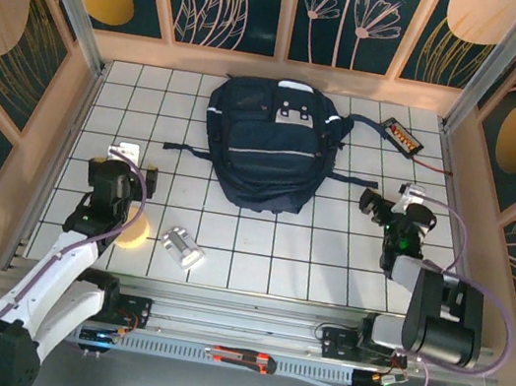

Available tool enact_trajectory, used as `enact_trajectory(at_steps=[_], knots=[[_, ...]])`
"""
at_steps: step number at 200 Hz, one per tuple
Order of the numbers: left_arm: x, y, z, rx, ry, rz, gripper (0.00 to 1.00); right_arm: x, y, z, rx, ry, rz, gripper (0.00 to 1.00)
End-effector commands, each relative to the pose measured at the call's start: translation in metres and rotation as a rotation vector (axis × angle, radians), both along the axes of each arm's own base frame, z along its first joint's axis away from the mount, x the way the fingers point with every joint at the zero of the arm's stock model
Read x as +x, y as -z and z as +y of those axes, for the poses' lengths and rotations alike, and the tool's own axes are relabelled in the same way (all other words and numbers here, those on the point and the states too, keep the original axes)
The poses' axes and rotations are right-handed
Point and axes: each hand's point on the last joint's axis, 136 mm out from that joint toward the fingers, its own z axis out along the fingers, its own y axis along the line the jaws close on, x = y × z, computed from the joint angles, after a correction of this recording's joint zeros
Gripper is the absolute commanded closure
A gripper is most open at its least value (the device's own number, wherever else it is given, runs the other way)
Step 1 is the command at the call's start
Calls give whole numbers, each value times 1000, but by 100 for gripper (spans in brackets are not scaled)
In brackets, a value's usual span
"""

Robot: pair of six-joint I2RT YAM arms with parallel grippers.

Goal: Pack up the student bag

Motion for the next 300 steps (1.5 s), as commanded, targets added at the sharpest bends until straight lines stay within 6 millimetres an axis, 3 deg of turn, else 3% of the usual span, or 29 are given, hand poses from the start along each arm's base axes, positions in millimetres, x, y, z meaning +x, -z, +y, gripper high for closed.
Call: enact_trajectory(at_steps=[1, 68, 168, 250, 300], knots=[[5, 2, 12, -25, -28, -31, 1, 16, -29, -5, -25, 11, -142, 1], [32, 23, 14, -157, -49, -110, 1, 41, -18, -2, -17, -28, -115, 1], [90, 55, 11, -242, -70, -92, 1, 47, -13, 4, -11, -69, -90, 1], [131, 52, 9, -205, -13, -116, 1, 53, -8, 7, -16, -84, -58, 1], [124, 41, 8, -202, 7, -191, 1, 57, -5, 9, -25, -90, -38, 1]])
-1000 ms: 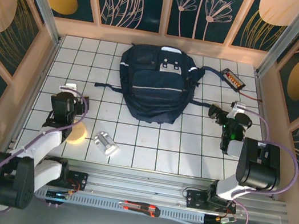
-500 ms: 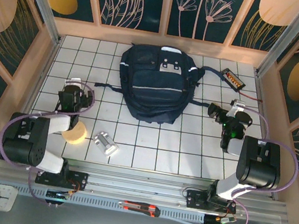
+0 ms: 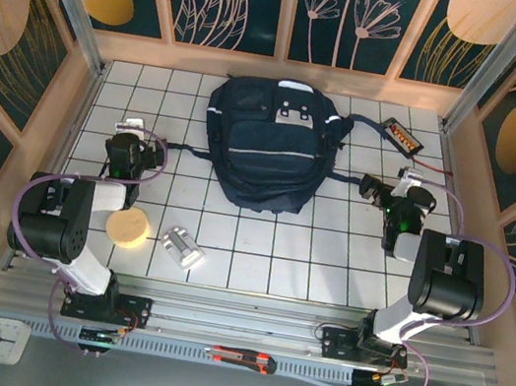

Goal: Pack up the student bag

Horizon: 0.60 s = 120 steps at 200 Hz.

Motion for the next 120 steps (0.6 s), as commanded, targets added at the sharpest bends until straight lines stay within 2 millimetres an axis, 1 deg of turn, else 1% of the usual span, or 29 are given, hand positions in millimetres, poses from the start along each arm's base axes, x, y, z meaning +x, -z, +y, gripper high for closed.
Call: enact_trajectory(at_steps=[1, 32, 62, 88, 97, 105, 120], knots=[[-1, -18, -1, 7, 23, -95, 1, 5, -2, 4, -21, -22, -1, 1], [-18, -29, -4, 10, 41, -178, 1, 7, 0, 6, -26, -25, 9, 1], [-31, -34, -9, 14, 68, -237, 1, 11, 4, 12, -40, -51, 34, 1], [-40, -36, -11, 14, 81, -272, 1, 14, 8, 18, -57, -72, 50, 1], [-44, -32, -13, 20, 96, -271, 1, 14, 8, 21, -64, -81, 55, 1], [-47, -32, -12, 21, 91, -290, 1, 15, 9, 22, -69, -85, 58, 1], [-47, -33, -11, 20, 83, -294, 1, 15, 9, 24, -80, -90, 58, 1]])
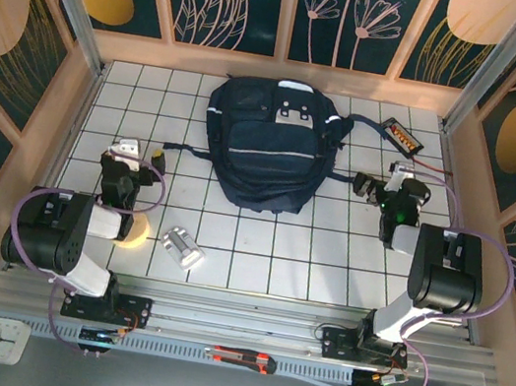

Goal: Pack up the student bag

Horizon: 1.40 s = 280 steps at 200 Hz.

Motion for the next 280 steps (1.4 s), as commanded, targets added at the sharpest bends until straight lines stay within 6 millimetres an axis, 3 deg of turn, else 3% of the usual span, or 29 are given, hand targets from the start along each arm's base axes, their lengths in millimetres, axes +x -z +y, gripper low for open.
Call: enact_trajectory(at_steps=[1, 60, 109, 170, 222, 241, 266, 280], knots=[[1, -25, -1, 9, 16, -116, 1, 4, 0, 6, -36, -25, 2, 1], [2, -24, 4, 3, -13, -110, 1, 2, 0, 13, -63, -42, -8, 1], [-2, -26, 9, -3, -47, -127, 1, -11, -19, 7, -63, -4, -107, 1], [-10, -30, 20, -19, -112, -156, 1, -64, -40, -15, -29, 122, -351, 1], [-14, -30, 20, -20, -112, -170, 1, -101, -56, -14, -49, 149, -482, 1], [-14, -31, 20, -20, -111, -170, 1, -96, -53, -12, -50, 137, -467, 1], [-11, -30, 18, -16, -103, -159, 1, -54, -30, -18, -53, 160, -291, 1], [-7, -29, 14, -10, -76, -148, 1, -54, -32, -17, -54, 156, -303, 1]])
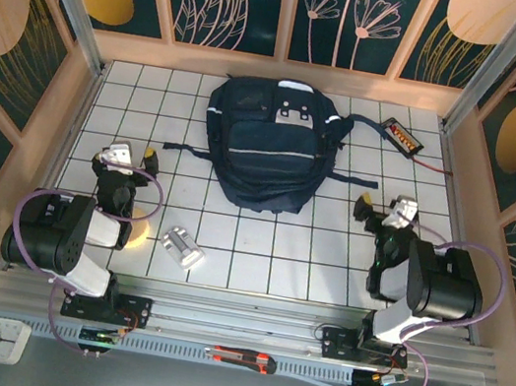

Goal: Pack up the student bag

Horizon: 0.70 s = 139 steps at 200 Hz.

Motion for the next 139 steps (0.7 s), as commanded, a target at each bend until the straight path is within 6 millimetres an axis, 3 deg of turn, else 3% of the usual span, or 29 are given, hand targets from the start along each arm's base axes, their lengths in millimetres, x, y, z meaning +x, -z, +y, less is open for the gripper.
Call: enact_trajectory(at_steps=[1, 139], knots=[[6, -10, -3, -8, 23, -35, 1, 14, -3, -3, 2, 21, 18, 1], [12, -7, -8, 1, 57, -11, 1, 13, -3, -2, -3, 21, 20, 1]])
